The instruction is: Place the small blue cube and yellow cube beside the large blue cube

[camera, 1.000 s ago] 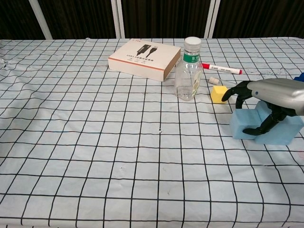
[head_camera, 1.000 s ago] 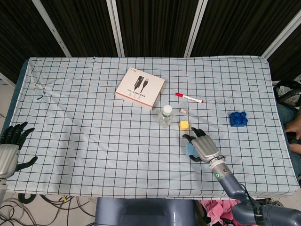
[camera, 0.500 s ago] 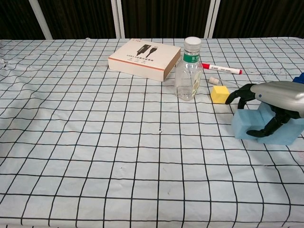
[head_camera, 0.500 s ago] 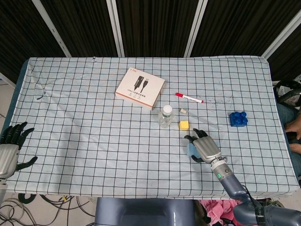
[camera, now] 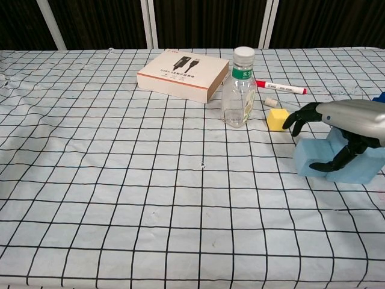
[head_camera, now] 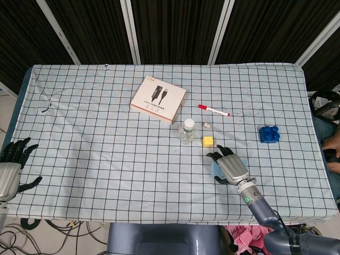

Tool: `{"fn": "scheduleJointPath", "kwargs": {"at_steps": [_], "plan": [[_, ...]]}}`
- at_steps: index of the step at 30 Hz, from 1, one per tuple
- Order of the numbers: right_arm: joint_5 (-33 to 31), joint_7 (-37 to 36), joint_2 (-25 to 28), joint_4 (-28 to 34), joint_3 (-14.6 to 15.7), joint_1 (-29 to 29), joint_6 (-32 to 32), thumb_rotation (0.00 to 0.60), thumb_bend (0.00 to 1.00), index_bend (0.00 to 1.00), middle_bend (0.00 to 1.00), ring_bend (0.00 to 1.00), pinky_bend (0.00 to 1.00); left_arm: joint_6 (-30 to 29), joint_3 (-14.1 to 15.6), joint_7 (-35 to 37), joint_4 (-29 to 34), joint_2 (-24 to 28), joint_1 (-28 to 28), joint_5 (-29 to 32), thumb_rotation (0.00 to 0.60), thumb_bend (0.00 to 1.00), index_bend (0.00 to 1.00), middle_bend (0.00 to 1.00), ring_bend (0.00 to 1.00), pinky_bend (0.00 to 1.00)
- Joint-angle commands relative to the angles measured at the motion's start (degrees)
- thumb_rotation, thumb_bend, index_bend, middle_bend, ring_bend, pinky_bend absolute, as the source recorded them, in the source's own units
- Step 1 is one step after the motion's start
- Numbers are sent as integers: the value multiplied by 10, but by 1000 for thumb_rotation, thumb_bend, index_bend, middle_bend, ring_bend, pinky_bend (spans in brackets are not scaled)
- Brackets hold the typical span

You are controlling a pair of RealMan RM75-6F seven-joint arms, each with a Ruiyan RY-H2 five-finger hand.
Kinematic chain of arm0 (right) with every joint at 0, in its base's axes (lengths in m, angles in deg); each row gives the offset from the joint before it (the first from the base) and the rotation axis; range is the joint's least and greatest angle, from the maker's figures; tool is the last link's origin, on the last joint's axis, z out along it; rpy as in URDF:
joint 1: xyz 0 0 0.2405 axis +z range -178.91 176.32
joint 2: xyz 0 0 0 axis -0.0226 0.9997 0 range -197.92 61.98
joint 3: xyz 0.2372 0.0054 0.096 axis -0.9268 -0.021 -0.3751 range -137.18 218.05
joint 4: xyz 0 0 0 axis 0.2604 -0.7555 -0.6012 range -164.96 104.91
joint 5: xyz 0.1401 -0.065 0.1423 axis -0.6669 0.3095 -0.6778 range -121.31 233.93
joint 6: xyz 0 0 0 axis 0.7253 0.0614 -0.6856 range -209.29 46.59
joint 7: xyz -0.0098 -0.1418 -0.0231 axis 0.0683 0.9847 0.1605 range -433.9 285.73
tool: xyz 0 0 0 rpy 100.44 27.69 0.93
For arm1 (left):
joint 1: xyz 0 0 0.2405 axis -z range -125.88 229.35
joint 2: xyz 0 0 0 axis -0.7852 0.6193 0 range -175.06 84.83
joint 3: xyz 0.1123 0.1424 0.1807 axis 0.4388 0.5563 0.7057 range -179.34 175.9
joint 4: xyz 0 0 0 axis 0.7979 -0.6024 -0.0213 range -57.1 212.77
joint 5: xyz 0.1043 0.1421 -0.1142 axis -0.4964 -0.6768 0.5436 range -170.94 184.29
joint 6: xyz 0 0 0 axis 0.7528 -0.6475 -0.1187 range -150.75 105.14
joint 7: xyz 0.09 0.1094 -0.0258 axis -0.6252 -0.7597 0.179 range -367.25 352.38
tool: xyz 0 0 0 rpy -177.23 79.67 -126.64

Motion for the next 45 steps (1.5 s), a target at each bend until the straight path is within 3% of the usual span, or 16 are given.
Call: {"fn": "scheduleJointPath", "kwargs": {"at_steps": [1, 9, 22, 31, 45], "plan": [[1, -11, 9, 24, -16, -1, -11, 600, 241, 183, 233, 27, 107, -1, 0, 0, 0, 0, 0, -1, 600, 151, 162, 36, 0, 0], [-97, 39, 28, 85, -82, 32, -5, 600, 234, 164, 234, 4, 107, -3, 0, 2, 0, 0, -2, -1, 600, 151, 162, 36, 0, 0], [-285, 152, -7, 12, -136, 130, 41, 600, 234, 164, 234, 2, 107, -4, -4, 4, -3, 1, -2, 4, 600, 151, 162, 36, 0, 0], [-320, 167, -31, -53, -125, 166, 77, 600, 234, 163, 258, 2, 107, -4, -5, 4, -3, 0, -2, 6, 600, 151, 162, 36, 0, 0], [-312, 161, -69, -128, -96, 181, 92, 600, 234, 163, 331, 3, 107, 0, -6, 3, -3, 0, -2, 11, 600, 151, 162, 35, 0, 0]]}}
